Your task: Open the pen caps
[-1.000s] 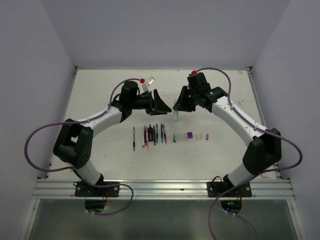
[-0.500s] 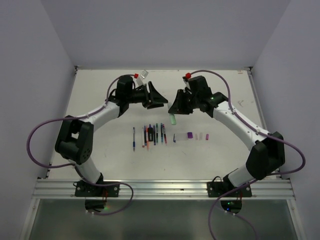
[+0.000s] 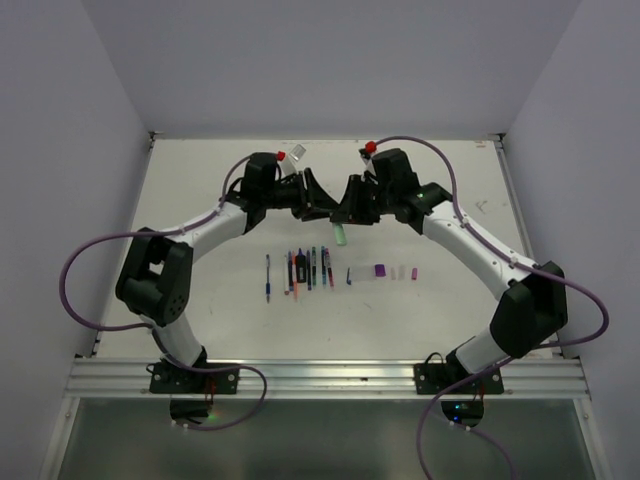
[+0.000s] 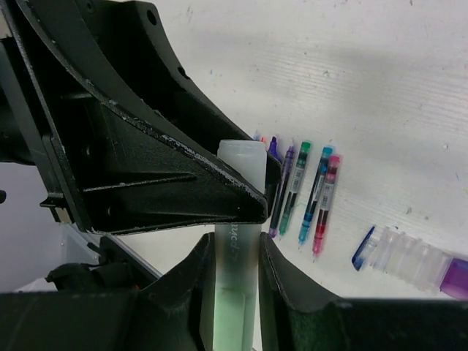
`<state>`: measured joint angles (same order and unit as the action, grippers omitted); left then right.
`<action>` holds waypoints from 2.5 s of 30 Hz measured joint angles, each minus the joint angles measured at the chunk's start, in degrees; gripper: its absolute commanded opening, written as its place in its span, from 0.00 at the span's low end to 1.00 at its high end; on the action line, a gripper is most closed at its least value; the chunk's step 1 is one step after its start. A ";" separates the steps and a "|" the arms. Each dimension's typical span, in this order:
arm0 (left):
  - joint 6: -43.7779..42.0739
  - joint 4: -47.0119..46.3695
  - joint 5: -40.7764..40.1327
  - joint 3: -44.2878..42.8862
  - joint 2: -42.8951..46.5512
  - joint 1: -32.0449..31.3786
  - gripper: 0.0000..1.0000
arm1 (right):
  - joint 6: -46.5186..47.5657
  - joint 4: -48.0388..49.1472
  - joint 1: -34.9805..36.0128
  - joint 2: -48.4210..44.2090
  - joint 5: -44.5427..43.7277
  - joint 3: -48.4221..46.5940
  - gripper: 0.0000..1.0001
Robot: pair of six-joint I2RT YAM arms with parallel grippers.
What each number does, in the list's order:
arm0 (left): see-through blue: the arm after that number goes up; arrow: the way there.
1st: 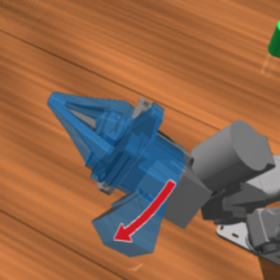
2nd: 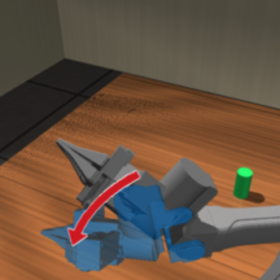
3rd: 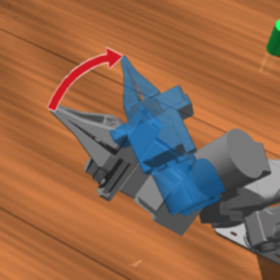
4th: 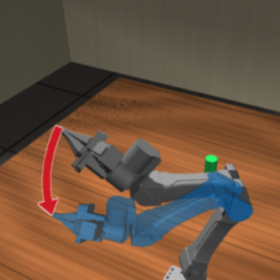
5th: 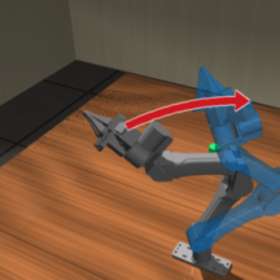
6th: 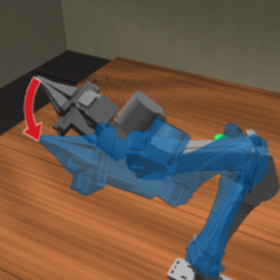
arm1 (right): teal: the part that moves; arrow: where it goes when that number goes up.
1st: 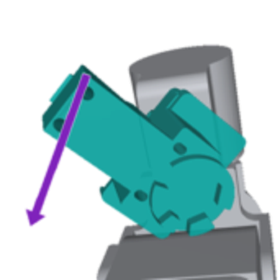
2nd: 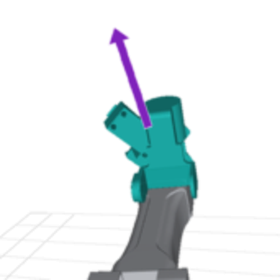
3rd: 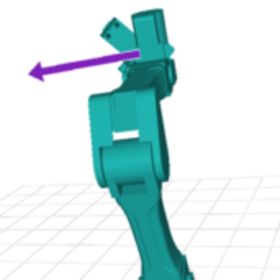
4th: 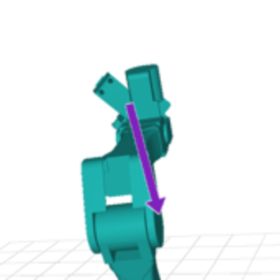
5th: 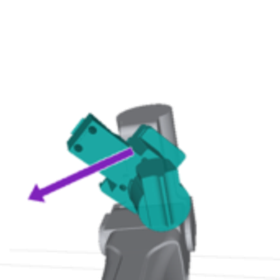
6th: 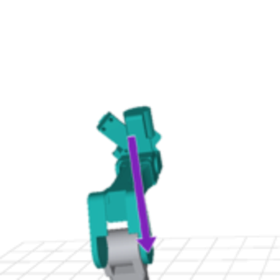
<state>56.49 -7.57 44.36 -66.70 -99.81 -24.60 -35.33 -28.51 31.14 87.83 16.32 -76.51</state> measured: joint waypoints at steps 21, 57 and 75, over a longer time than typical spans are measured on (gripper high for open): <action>1.25 2.58 -3.32 -1.42 -0.02 -0.52 0.00 | 0.90 -4.37 0.37 -2.23 1.55 2.32 0.46; 4.24 4.72 -7.61 -1.57 0.07 -0.09 0.00 | 1.68 -2.14 2.51 2.34 3.80 4.17 0.00; 8.52 3.08 -10.51 -1.55 -1.81 7.65 0.00 | 2.49 -4.70 9.03 -7.19 -5.84 13.33 0.00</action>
<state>65.01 -4.49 33.85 -68.25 -101.62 -16.95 -32.84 -33.21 40.16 80.64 10.48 -63.18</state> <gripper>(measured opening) 0.144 0.300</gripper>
